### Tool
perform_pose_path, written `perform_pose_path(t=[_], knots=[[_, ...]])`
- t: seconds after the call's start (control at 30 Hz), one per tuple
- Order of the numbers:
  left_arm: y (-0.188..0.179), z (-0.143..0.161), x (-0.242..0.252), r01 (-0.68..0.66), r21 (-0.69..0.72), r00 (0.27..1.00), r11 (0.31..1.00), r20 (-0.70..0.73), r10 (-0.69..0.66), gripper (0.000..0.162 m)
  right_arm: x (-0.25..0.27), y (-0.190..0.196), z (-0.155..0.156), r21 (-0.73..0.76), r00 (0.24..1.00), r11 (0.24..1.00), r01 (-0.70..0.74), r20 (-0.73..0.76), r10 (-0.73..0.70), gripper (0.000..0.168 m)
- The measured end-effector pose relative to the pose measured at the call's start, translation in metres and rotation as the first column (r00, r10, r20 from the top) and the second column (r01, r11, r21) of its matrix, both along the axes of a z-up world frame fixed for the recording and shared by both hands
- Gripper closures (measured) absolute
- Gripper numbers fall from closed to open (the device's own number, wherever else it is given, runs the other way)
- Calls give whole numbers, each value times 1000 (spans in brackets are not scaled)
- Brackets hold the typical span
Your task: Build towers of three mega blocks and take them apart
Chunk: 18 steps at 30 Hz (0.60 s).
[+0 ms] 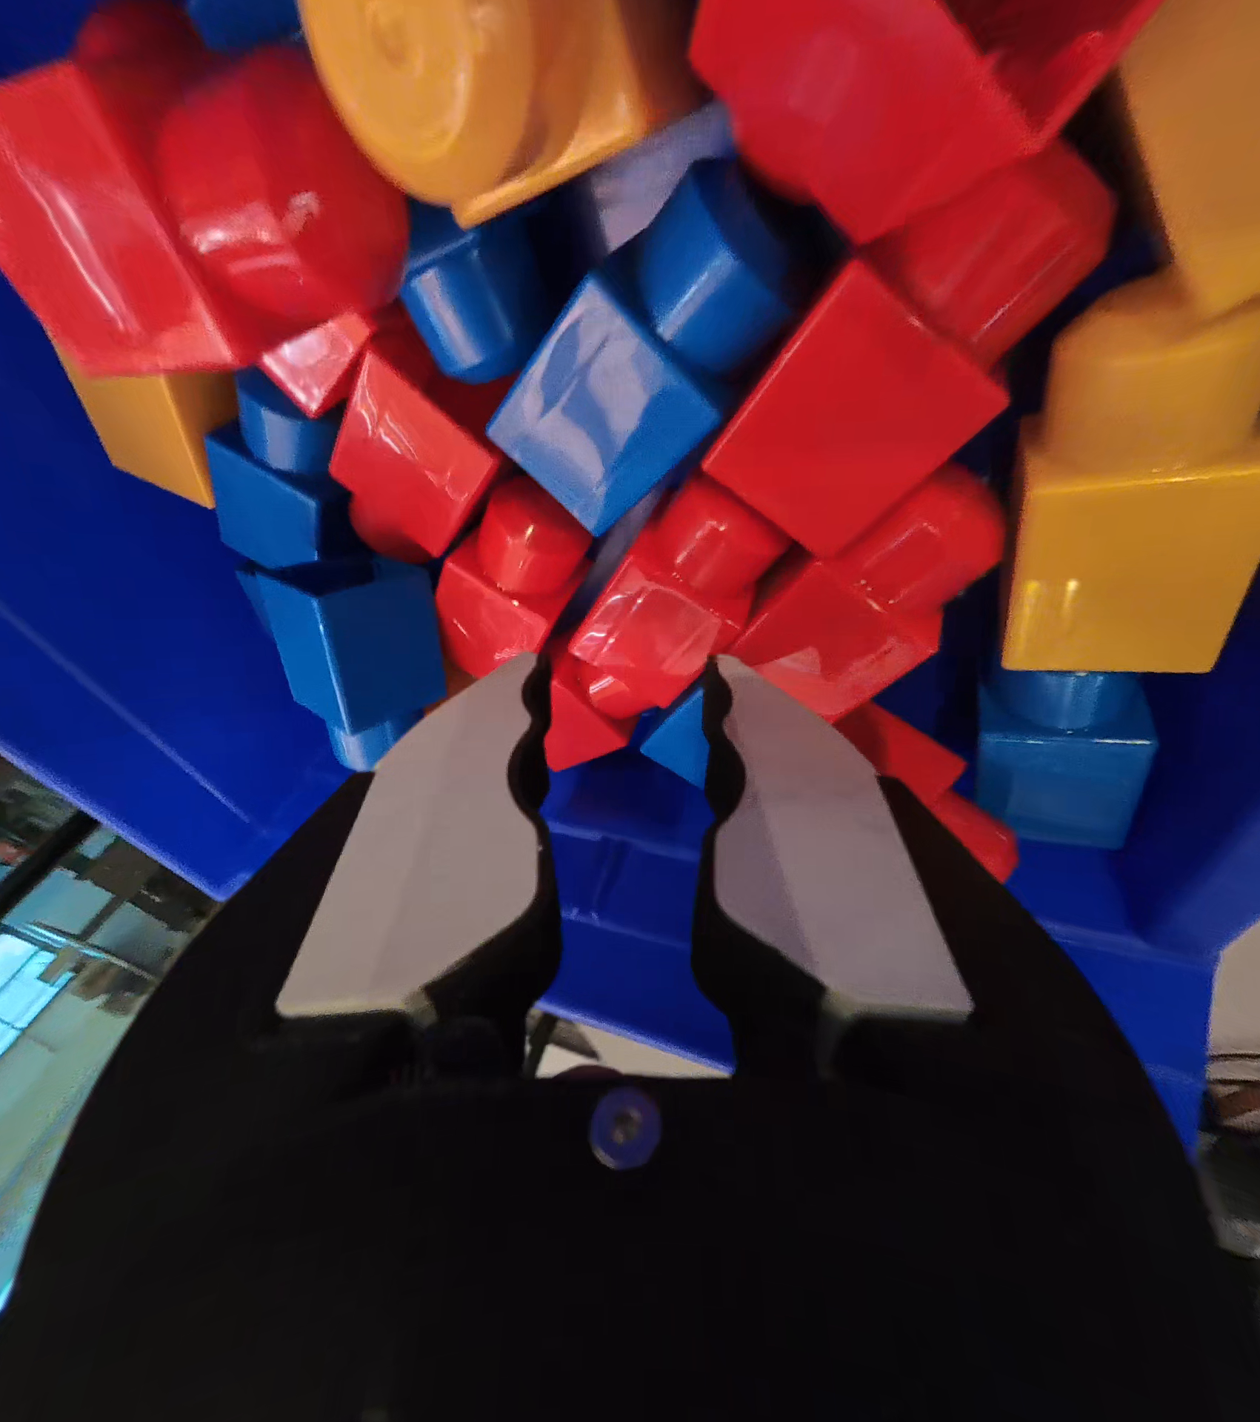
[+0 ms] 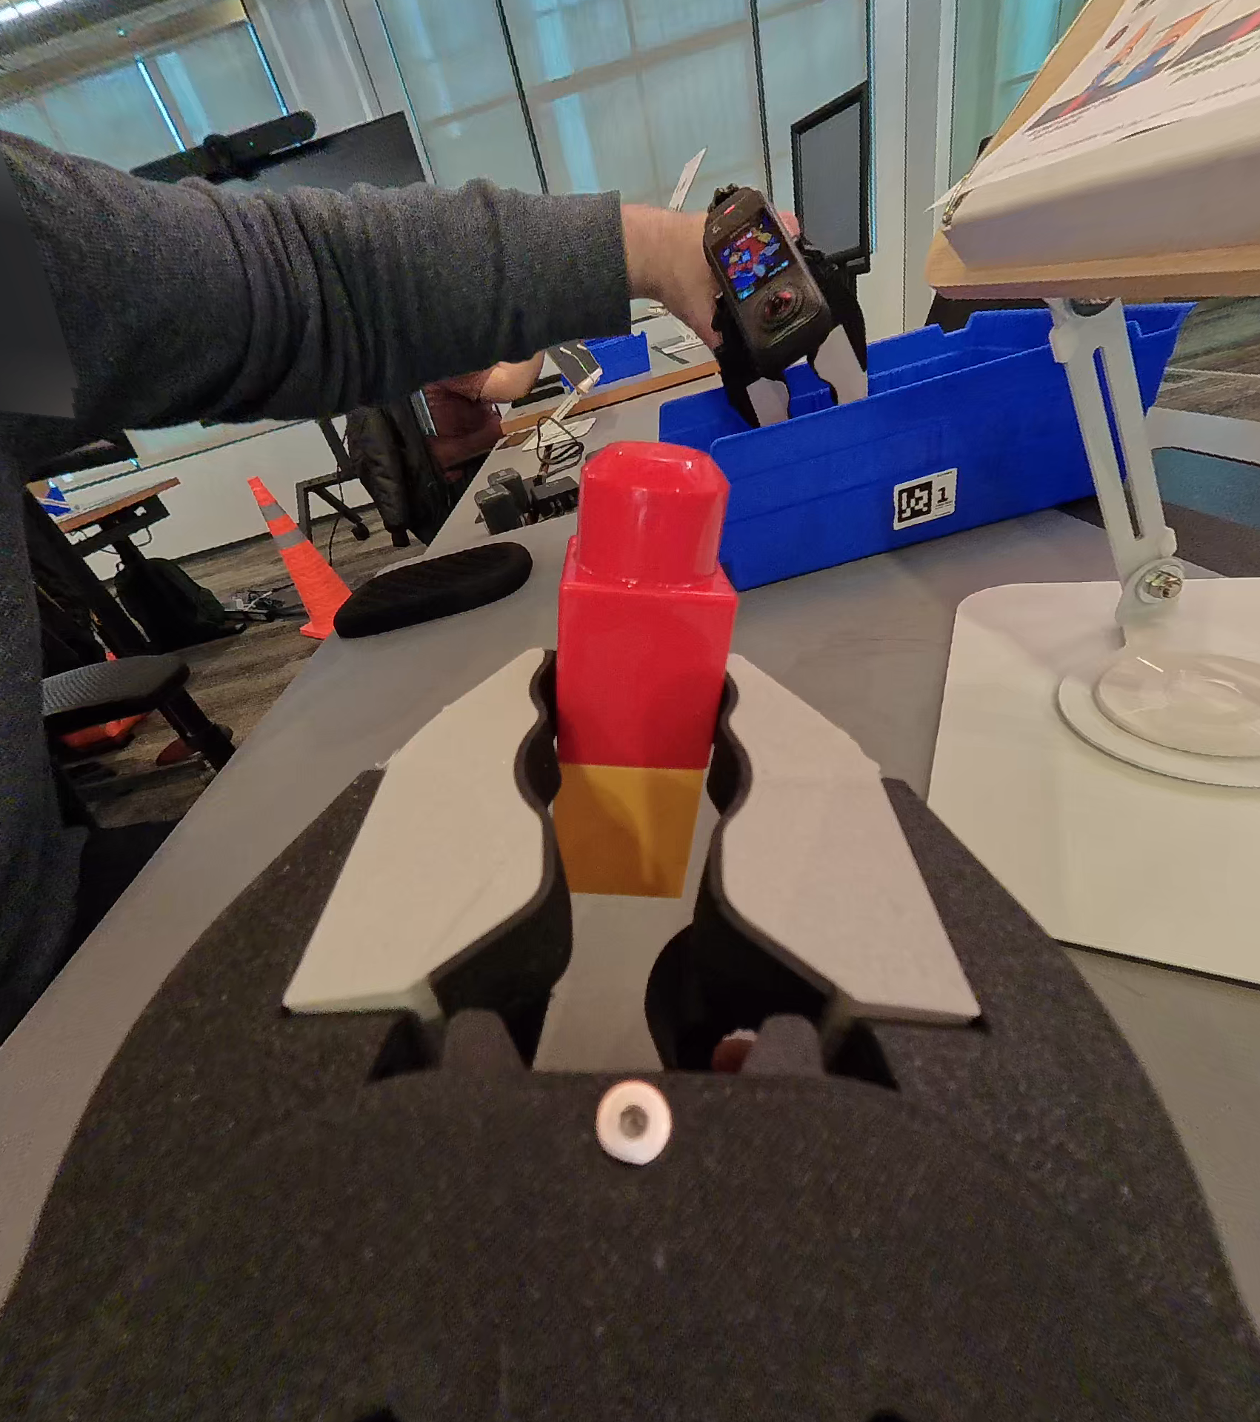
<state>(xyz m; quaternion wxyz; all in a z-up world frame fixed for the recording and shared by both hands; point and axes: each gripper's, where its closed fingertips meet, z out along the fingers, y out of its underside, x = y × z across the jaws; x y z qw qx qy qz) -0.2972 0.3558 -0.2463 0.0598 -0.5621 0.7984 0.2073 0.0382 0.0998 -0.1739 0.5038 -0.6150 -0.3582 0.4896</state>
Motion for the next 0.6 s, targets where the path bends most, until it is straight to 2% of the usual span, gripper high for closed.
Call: perform_pose_path(t=[0.2,0.37,0.5,0.6], knots=[[-1,-1,-1,129,-22,987,991,-97,-131,122,0,-1,0,2,1000,1000,-4,3,4,133],[-6,-3,-4,142,-78,980,987,-130,-152,125,-1,-2,-1,3,1000,1000,-12,5,12,133],[-3,-4,0,157,-83,980,984,-113,-166,121,-1,-2,0,1,1000,1000,-14,3,14,133],[-2,-18,3,163,-80,978,983,-120,-172,126,-1,-2,0,1,1000,1000,-15,0,15,133]])
